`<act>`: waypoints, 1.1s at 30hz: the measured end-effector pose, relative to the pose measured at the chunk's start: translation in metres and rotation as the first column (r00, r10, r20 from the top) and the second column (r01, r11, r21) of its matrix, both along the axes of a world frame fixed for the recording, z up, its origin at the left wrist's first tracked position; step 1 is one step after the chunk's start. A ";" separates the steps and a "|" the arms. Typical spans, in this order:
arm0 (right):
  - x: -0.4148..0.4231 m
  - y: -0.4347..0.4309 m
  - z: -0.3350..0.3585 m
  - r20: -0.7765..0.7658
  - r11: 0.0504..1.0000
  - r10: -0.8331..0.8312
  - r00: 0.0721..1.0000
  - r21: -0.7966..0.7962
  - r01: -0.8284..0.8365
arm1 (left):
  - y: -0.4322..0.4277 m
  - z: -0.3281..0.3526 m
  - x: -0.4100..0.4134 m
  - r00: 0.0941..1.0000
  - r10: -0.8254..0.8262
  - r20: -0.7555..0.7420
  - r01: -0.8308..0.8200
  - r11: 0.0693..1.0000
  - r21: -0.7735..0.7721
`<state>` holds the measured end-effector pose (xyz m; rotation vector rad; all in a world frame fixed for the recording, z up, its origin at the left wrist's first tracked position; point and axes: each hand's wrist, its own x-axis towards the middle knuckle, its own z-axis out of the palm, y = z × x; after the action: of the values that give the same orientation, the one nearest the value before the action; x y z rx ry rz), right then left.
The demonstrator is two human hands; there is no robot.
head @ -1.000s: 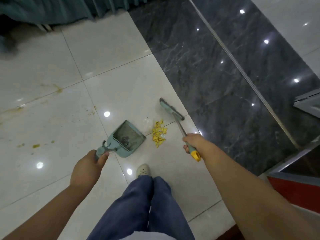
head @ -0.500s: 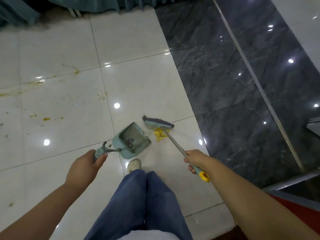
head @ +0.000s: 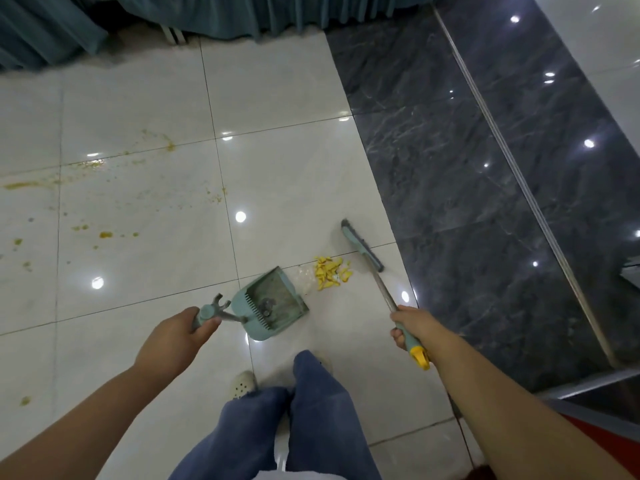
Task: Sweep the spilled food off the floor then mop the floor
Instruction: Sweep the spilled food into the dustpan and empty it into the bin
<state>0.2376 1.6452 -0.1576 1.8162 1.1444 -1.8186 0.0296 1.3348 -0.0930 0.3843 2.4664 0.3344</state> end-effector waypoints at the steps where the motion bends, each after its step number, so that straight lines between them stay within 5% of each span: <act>1: -0.004 -0.006 -0.003 0.011 0.999 -0.023 1.000 -0.037 0.024 | 0.000 -0.004 -0.003 1.000 -0.016 0.007 0.016 1.000 -0.002; 13: -0.028 -0.124 0.023 -0.004 0.929 -0.017 1.000 -0.371 0.014 | -0.003 -0.019 -0.050 0.991 -0.128 0.027 0.127 0.992 0.018; 23: -0.013 -0.133 0.060 -0.030 0.952 -0.144 0.989 -0.277 0.130 | -0.078 -0.024 -0.041 0.993 -0.089 0.071 0.084 0.994 0.076; 33: -0.047 -0.183 0.021 0.079 0.963 -0.164 0.983 -0.203 0.177 | -0.134 -0.025 -0.040 0.993 -0.060 0.101 0.051 0.995 0.088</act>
<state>0.1908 1.4623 -0.1368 1.8804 0.7616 -1.8820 -0.0107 1.2009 -0.1176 0.4593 2.3416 0.4268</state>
